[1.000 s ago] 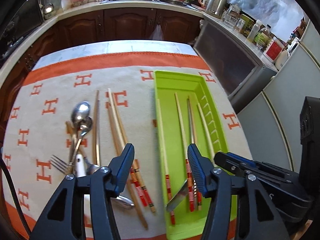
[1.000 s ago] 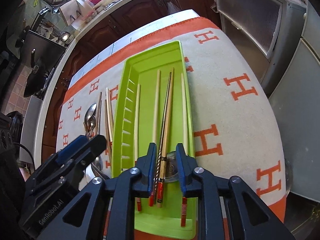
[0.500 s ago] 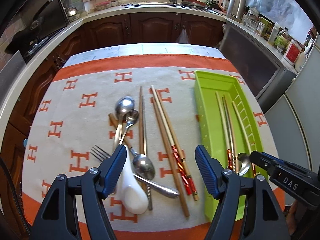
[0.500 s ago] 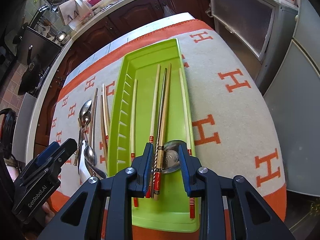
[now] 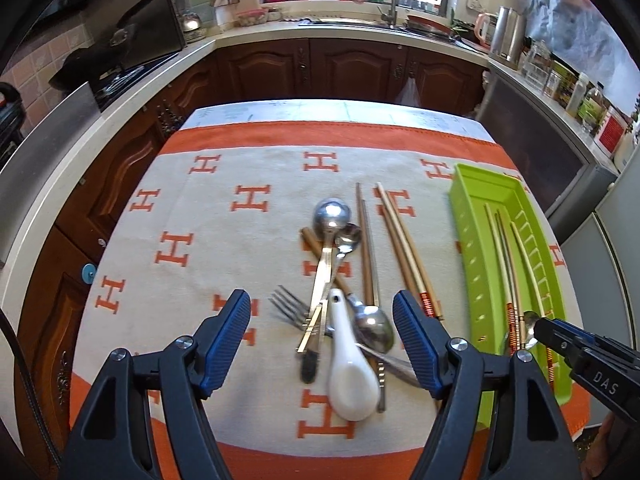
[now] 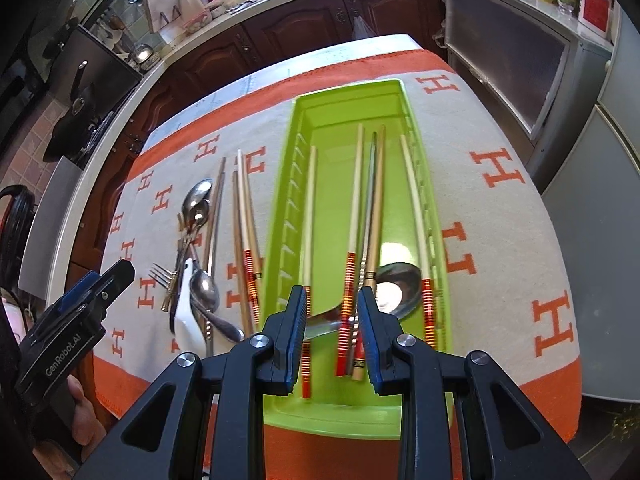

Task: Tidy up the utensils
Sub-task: 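Move both open grippers back over the utensil pile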

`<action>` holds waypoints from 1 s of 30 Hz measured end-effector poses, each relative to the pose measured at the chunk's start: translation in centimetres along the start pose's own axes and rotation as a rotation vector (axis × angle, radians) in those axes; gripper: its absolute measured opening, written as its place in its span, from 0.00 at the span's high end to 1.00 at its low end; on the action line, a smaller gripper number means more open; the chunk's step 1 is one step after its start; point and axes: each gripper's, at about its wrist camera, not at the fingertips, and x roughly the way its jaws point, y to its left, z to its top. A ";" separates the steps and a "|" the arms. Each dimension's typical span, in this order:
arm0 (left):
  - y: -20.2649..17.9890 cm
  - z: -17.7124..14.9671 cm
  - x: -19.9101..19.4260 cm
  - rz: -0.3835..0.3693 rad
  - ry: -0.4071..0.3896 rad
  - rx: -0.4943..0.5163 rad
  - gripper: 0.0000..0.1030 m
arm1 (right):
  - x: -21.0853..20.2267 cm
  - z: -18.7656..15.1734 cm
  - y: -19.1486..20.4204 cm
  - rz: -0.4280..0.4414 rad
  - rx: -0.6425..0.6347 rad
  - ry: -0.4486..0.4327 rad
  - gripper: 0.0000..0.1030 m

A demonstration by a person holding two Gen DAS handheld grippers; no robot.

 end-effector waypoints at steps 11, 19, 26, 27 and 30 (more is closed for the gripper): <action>6.1 -0.7 0.6 0.049 0.019 -0.117 0.30 | 0.1 -0.4 4.3 0.068 -0.055 0.001 0.75; 7.8 -1.2 2.0 0.042 0.048 -0.142 0.30 | 1.0 -0.6 7.1 0.113 -0.094 0.019 0.75; 8.8 -1.5 2.8 0.025 0.052 -0.153 0.30 | 2.9 0.6 9.3 0.188 -0.082 0.046 0.75; 8.8 -1.5 2.9 0.025 0.049 -0.152 0.30 | 3.4 0.9 9.7 0.203 -0.078 0.049 0.75; 9.2 -1.6 3.1 0.027 0.041 -0.151 0.30 | 4.8 2.3 11.2 0.233 -0.066 0.053 0.75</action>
